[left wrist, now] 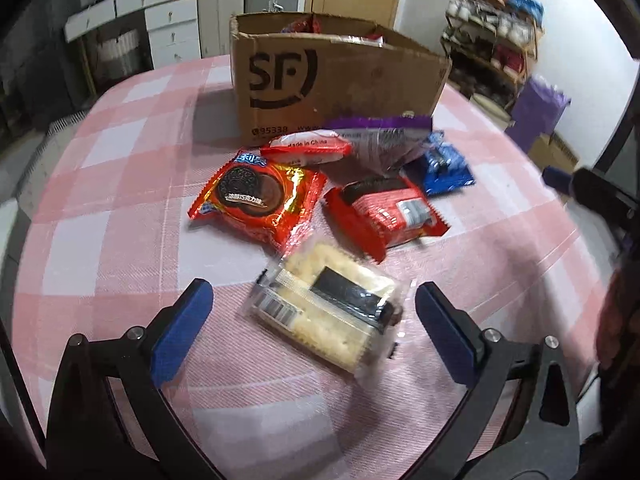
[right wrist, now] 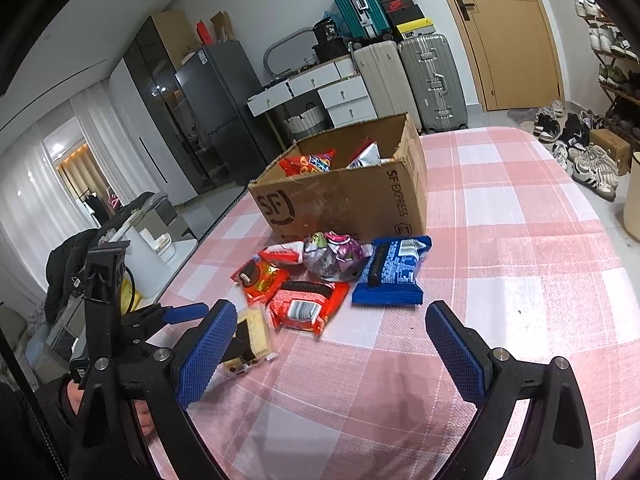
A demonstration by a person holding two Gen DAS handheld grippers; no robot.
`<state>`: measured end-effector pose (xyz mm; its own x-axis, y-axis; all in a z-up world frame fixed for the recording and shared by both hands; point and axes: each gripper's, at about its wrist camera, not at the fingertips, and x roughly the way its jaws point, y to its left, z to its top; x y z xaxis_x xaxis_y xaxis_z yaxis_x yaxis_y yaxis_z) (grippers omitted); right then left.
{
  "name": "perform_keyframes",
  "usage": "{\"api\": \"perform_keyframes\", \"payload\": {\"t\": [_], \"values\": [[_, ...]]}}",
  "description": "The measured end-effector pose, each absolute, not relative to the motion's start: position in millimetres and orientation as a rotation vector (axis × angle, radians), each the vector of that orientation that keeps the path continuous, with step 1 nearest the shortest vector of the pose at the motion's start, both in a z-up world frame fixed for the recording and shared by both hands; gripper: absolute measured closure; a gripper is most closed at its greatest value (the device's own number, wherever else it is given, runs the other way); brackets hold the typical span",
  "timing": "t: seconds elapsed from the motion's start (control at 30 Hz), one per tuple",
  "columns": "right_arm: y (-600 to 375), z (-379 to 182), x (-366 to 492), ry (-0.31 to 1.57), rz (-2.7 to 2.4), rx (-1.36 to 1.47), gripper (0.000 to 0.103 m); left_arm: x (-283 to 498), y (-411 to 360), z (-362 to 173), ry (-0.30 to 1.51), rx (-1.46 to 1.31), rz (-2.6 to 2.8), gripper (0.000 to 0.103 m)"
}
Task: Organize snacks
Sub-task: 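Move both grippers back toward the remaining snacks on the table, then grasp the clear cracker pack with the left gripper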
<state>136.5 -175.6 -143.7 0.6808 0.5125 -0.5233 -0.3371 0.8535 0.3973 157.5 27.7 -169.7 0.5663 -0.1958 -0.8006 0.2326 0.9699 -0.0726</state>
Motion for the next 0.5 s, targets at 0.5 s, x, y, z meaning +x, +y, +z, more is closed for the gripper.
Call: {"api": "perform_keyframes", "payload": {"t": [0.5], "values": [[-187,-156,139,0.673,0.486,0.329,0.006,192,4,-194,1.005,0.179,-0.441,0.020]]}}
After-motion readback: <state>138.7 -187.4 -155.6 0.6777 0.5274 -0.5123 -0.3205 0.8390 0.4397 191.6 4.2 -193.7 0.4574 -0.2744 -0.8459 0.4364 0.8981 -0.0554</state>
